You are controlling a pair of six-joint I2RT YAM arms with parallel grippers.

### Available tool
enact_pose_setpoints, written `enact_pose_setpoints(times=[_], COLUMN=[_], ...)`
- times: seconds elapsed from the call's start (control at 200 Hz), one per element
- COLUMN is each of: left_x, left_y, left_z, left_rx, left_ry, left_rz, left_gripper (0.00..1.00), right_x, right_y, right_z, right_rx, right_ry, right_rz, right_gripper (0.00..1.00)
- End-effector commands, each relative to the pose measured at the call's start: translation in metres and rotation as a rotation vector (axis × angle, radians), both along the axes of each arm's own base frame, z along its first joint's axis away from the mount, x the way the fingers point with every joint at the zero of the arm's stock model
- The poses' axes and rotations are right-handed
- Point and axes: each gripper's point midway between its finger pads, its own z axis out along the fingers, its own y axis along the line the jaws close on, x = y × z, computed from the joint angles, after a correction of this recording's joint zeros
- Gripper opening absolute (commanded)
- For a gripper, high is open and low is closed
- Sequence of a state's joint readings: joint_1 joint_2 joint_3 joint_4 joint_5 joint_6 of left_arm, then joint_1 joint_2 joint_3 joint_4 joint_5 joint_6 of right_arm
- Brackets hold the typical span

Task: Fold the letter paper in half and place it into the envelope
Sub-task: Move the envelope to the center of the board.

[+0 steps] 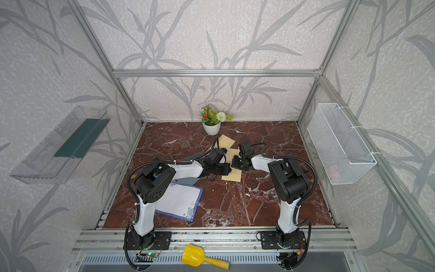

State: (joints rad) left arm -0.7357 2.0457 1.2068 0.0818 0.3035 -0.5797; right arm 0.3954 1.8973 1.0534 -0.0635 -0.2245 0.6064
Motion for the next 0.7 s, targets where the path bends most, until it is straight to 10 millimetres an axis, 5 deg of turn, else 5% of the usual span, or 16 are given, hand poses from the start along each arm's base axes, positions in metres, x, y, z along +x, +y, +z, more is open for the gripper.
enact_pose_setpoints(times=[0.0,0.14,0.365,0.535,0.695], left_x=[-0.005,0.006,0.009,-0.007,-0.034], left_y=[0.01,0.022,0.074,0.139,0.195], left_z=[0.02,0.071,0.133,0.133,0.112], left_rx=[-0.012,-0.054,-0.062,0.009,0.057], left_ry=[0.001,-0.082,-0.21,-0.229,-0.19], left_rz=[0.009,0.052,0.174,0.303,0.423], left_gripper=[0.15,0.34,0.42,0.46,0.5], right_x=[-0.011,-0.01,0.002,0.033,0.072], right_y=[-0.041,-0.063,-0.089,-0.105,-0.11], right_z=[-0.026,-0.03,-0.037,-0.031,-0.018], right_rx=[-0.139,-0.157,-0.169,-0.152,-0.148], right_ry=[0.07,0.078,0.107,0.106,0.084], right_rz=[-0.114,-0.166,-0.253,-0.336,-0.356], right_gripper=[0.04,0.03,0.03,0.03,0.04])
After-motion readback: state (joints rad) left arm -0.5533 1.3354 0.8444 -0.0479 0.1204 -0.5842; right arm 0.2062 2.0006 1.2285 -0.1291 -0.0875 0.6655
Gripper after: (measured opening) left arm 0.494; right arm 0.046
